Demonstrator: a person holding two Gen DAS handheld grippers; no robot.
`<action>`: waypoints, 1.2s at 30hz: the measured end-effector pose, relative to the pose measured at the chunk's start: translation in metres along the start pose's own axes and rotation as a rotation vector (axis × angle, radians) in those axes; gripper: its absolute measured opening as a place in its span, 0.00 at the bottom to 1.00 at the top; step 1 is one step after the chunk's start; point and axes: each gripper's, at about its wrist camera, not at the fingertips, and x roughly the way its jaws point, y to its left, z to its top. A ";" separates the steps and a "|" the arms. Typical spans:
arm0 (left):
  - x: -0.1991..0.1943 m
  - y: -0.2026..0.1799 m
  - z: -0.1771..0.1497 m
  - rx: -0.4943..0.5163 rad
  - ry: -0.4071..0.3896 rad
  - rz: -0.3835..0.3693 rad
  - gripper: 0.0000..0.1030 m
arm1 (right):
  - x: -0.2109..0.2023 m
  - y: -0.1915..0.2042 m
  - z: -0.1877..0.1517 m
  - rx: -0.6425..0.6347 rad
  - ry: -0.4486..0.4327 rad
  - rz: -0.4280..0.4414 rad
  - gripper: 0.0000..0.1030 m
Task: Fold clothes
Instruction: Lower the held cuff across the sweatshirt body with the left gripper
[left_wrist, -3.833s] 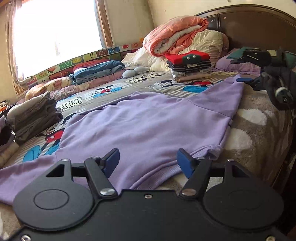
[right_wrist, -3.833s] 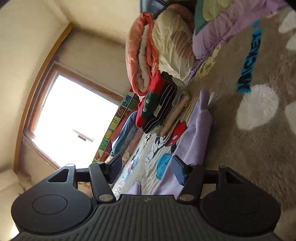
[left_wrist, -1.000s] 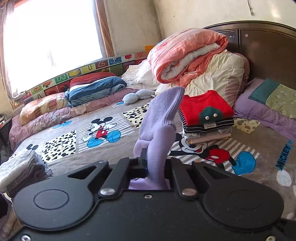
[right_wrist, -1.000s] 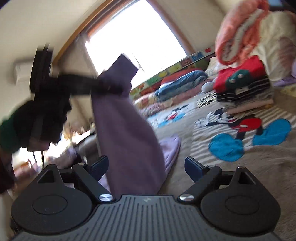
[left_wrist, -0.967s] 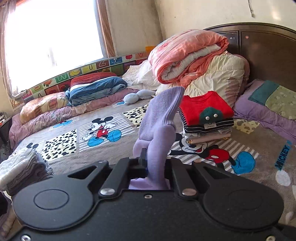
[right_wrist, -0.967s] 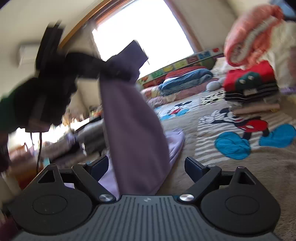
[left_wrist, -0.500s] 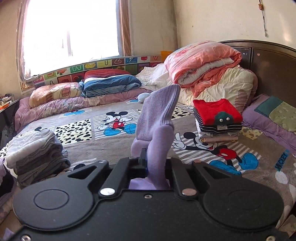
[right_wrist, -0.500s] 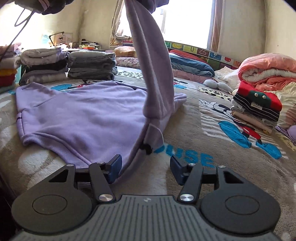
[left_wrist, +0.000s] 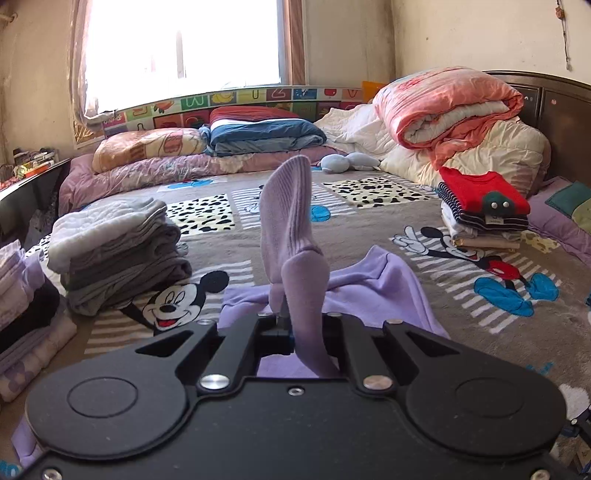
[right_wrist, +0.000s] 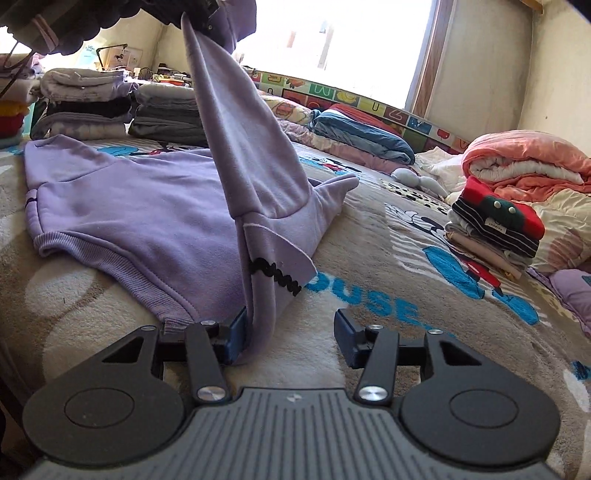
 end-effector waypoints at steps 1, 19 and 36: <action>0.002 0.005 -0.006 -0.008 0.006 0.007 0.05 | 0.000 0.002 0.000 -0.015 -0.003 -0.006 0.49; 0.018 0.083 -0.108 -0.327 -0.007 0.024 0.05 | -0.004 0.030 -0.002 -0.271 -0.049 -0.058 0.50; 0.027 0.089 -0.130 -0.310 0.054 0.045 0.05 | -0.002 0.053 0.004 -0.475 -0.032 -0.066 0.50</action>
